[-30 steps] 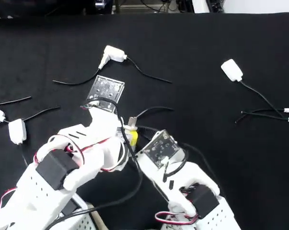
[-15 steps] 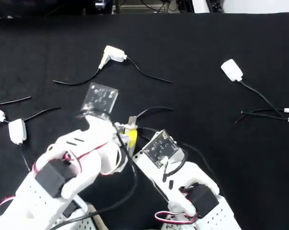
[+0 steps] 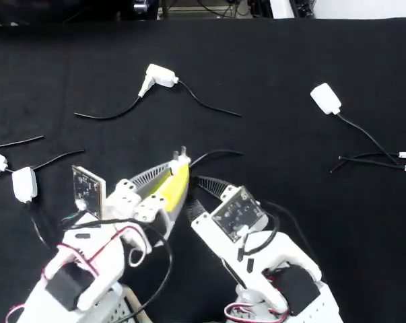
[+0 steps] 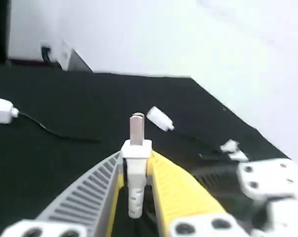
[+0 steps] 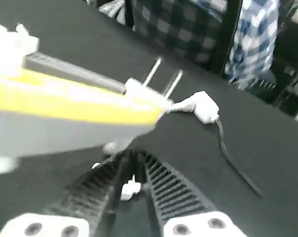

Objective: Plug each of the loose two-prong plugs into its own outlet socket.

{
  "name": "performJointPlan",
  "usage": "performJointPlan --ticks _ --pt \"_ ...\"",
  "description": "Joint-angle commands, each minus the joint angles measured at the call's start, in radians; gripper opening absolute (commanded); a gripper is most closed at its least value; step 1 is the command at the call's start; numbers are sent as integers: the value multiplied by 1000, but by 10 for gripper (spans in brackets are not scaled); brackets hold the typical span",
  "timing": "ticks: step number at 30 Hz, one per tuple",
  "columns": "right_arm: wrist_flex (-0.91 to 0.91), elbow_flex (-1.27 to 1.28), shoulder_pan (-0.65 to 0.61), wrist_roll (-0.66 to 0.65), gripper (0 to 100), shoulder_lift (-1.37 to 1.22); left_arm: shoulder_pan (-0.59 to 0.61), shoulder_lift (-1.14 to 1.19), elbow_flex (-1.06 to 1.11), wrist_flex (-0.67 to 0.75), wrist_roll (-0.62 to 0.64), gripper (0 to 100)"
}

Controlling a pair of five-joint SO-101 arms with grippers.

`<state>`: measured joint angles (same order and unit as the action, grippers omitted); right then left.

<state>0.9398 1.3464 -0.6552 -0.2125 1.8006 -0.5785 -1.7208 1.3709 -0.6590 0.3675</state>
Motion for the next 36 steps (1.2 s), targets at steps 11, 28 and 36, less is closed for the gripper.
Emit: performJointPlan --ticks 11,28,36 --pt "75 -113 -37 -143 13 162 -19 -32 36 74 -97 30" --pt "-118 -216 9 -153 12 105 -65 -32 -1 -86 -127 33" --pt "-140 -236 -31 -153 12 -50 -231 -34 -4 -133 -209 30"
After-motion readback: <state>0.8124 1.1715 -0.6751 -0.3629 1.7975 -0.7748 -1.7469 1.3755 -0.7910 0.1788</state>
